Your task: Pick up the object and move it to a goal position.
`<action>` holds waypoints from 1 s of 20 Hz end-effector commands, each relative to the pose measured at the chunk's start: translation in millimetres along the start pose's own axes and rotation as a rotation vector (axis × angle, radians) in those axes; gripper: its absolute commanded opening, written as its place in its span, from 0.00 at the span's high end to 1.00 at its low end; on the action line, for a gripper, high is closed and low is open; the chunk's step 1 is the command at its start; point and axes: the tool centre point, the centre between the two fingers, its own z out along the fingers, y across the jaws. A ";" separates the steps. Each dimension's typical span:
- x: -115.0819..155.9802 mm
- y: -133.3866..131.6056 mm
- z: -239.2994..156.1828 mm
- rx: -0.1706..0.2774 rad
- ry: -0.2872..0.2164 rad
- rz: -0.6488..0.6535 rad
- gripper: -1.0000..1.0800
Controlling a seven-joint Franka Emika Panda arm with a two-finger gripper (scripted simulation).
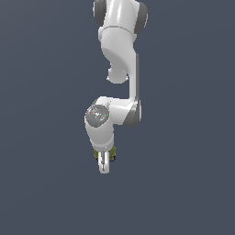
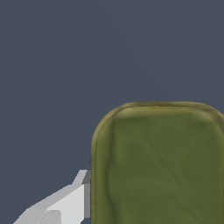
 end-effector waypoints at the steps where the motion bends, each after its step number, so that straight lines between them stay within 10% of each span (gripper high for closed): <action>1: 0.1 -0.3 -0.4 0.001 0.000 0.000 1.00; 20: 44.8 -12.1 -6.5 0.000 0.000 -0.001 1.00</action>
